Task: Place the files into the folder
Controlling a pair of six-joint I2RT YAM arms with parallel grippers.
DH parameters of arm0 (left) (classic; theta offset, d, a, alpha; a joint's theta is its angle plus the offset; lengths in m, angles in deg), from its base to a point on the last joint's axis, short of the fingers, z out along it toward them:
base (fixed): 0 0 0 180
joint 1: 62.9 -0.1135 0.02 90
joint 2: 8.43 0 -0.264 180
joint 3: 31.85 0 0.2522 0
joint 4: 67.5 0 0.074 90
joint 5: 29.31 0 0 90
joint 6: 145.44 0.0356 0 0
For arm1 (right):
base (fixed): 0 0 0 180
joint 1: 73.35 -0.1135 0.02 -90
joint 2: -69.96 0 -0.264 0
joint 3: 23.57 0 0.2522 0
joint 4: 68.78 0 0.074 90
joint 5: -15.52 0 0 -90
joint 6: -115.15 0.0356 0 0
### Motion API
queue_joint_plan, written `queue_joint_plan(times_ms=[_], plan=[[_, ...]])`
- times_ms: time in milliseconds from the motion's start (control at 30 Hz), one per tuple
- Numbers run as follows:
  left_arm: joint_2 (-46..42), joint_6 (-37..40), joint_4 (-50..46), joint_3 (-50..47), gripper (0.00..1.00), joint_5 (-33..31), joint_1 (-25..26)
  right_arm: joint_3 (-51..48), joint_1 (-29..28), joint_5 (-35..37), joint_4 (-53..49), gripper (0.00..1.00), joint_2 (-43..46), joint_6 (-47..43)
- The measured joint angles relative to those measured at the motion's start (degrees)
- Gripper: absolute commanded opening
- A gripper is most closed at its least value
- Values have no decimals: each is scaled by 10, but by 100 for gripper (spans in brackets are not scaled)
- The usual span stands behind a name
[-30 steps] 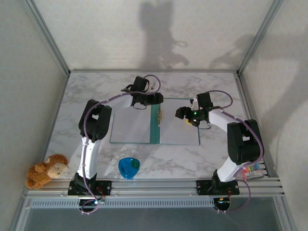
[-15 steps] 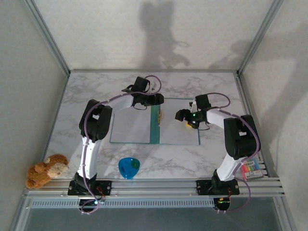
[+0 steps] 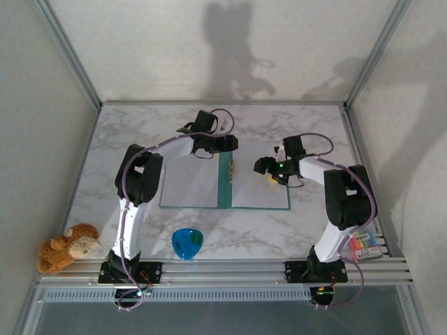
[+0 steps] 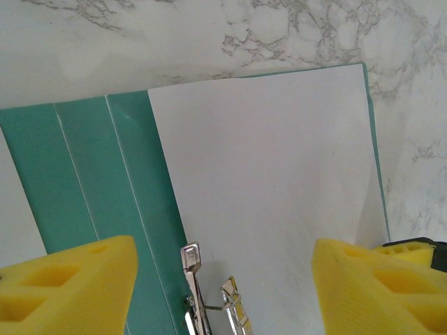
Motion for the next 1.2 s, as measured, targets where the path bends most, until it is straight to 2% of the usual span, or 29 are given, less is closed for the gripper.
queue_joint_plan(times_ms=[900, 1200], plan=[[19, 0, -14, 15, 67, 4, 0, 43, 0, 4, -44, 79, 1, -30], [22, 0, -14, 18, 67, 23, 2, 43, -1, -7, -52, 79, 49, -30]])
